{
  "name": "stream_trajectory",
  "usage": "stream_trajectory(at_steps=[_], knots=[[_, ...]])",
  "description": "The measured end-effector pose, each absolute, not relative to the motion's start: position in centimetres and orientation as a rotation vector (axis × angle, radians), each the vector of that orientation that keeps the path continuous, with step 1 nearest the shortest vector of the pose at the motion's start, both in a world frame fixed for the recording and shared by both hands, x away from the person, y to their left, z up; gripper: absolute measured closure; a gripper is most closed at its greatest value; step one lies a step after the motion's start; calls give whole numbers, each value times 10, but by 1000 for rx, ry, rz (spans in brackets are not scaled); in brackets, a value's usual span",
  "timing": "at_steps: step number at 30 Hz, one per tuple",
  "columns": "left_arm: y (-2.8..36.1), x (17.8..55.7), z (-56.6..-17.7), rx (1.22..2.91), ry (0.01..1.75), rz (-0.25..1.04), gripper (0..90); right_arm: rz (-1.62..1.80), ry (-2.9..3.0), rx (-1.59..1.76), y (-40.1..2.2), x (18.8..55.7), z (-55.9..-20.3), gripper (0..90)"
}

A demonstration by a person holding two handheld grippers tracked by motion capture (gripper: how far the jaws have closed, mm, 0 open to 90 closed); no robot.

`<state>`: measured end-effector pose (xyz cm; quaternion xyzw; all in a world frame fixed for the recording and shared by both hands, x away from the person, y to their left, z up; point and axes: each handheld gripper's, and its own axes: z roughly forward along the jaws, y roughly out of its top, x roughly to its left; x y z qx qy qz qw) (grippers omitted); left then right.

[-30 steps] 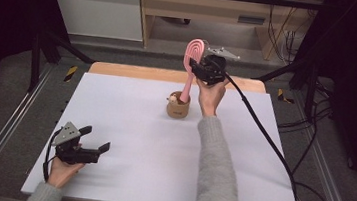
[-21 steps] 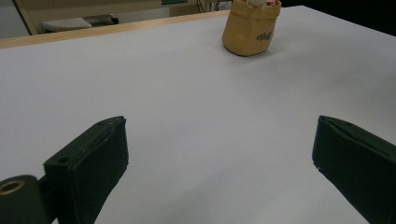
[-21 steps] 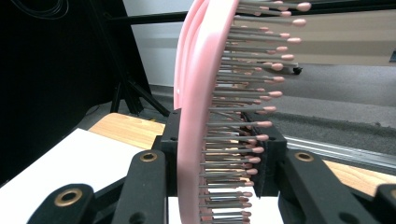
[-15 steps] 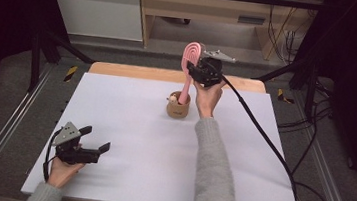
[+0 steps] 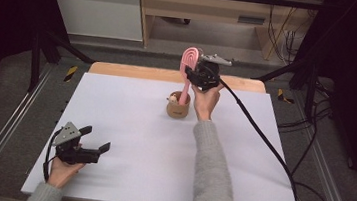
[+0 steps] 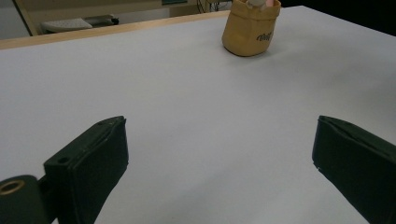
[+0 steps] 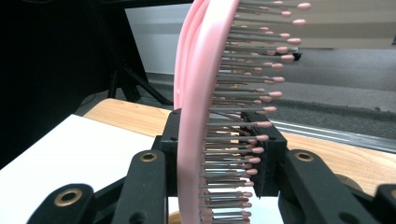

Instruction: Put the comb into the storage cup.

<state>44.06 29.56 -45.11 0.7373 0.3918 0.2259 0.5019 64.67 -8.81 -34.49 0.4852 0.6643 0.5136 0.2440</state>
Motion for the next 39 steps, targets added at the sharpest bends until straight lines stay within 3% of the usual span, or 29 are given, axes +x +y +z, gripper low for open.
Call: stream_trajectory(at_steps=[39], knots=[[295,441,-451,1784,945,546,35,1381,1820,1405,-96,653,-374,639]])
